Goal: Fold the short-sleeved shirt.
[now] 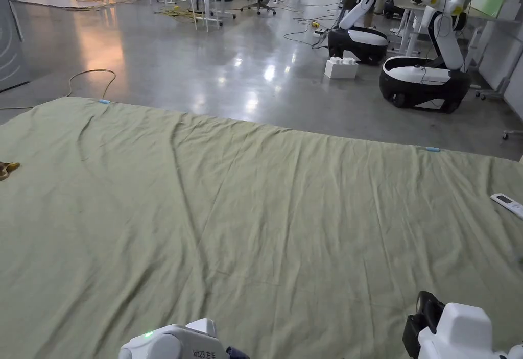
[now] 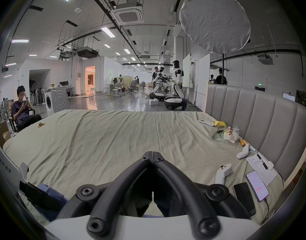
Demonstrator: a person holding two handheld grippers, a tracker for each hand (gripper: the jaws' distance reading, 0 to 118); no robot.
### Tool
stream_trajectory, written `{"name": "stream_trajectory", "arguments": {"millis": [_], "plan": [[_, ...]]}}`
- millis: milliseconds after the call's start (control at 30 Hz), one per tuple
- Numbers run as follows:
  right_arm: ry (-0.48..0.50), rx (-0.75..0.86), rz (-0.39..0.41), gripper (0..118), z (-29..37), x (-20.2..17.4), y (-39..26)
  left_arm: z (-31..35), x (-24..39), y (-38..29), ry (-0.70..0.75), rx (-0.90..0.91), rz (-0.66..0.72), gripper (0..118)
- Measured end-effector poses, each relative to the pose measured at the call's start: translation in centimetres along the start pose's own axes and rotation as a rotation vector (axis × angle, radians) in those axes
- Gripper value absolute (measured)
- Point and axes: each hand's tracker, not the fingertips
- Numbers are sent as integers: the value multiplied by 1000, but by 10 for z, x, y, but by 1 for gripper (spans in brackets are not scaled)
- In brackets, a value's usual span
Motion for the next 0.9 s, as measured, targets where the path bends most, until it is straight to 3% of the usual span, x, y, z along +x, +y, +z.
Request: {"name": "stream_trajectory", "arguments": {"millis": [67, 133, 167, 433, 600, 733, 900], "plan": [[3, 0, -8, 1, 0, -2, 0, -2, -1, -2, 11, 0, -2, 25], [8, -3, -12, 1, -1, -4, 1, 4, -4, -2, -37, 1, 22, 52], [11, -2, -11, 1, -1, -5, 1, 8, -4, -1, -56, 5, 25, 59], [31, -35, -24, 1, -4, -10, 0, 73, -6, 8, -64, 144, -51, 70], [42, -36, -15, 1, -4, -14, -2, 65, -14, 5, 112, 142, -86, 68], [45, -46, -10, 1, -5, -15, -5, 36, -6, -6, 129, 69, -152, 27], [41, -52, 0, 1, -5, -12, -6, 16, 18, -25, 38, 35, -241, 13]]}}
